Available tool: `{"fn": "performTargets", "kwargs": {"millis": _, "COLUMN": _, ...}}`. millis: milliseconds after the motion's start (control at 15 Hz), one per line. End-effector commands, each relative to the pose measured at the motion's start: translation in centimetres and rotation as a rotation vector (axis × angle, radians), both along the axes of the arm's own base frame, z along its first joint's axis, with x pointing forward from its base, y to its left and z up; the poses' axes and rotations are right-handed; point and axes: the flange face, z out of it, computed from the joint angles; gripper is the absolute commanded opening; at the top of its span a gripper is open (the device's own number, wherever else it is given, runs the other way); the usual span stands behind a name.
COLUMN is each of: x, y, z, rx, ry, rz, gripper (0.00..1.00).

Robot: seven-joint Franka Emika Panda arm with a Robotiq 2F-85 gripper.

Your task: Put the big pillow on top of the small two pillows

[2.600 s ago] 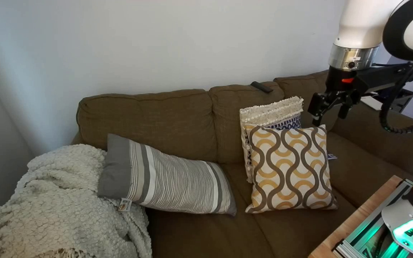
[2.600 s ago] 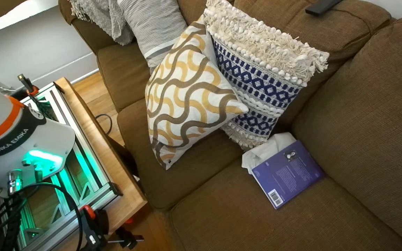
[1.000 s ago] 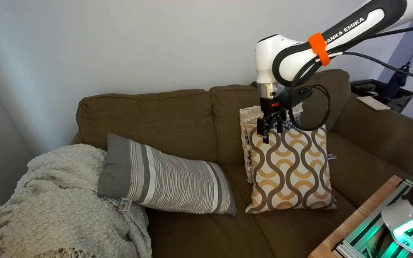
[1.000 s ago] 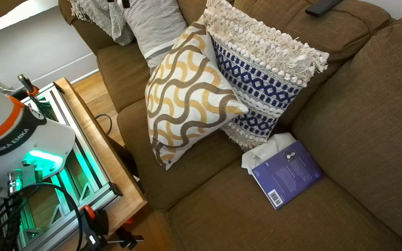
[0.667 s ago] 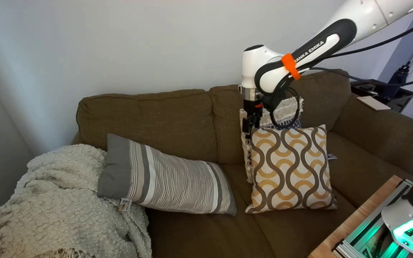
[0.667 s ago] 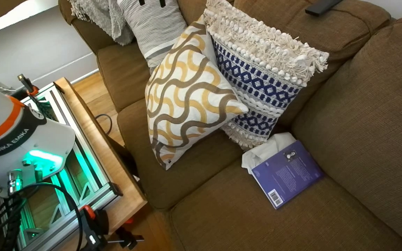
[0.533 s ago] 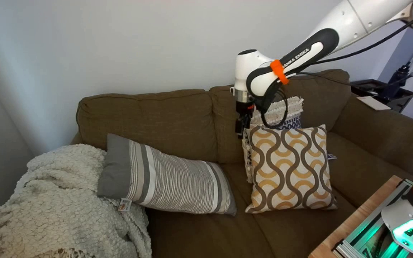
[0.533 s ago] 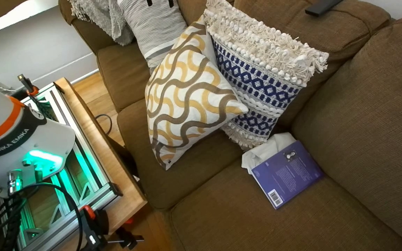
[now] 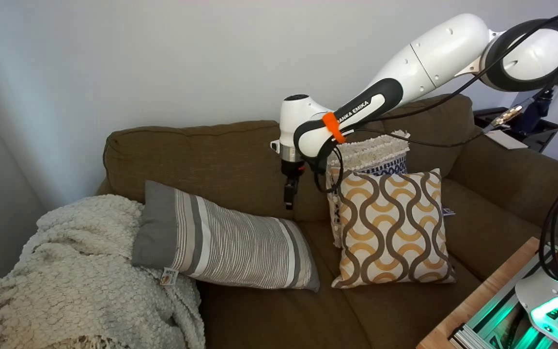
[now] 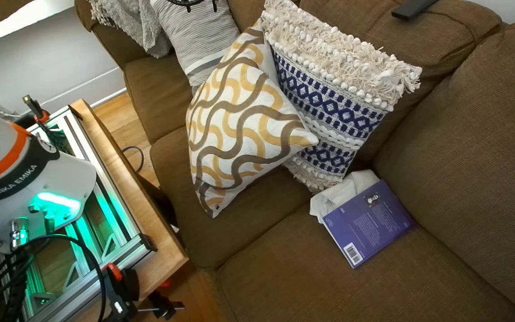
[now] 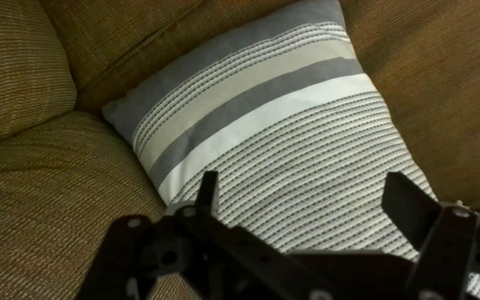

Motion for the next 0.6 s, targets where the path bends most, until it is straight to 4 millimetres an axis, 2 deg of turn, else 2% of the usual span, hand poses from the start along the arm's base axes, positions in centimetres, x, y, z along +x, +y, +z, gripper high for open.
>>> {"fn": "performTargets", "kwargs": {"millis": 0, "x": 0.3, "y": 0.0, "z": 0.0, "rx": 0.001, "ry": -0.002, "rz": 0.0, "gripper": 1.0}}
{"fn": "performTargets", "kwargs": {"millis": 267, "x": 0.6, "y": -0.1, "z": -0.1, "rx": 0.012, "ry": 0.001, "rz": 0.026, "gripper": 1.0}}
{"fn": "performTargets", "kwargs": {"millis": 533, "x": 0.0, "y": 2.5, "z": -2.0, "rx": 0.175, "ry": -0.058, "rz": 0.214, "gripper": 1.0}}
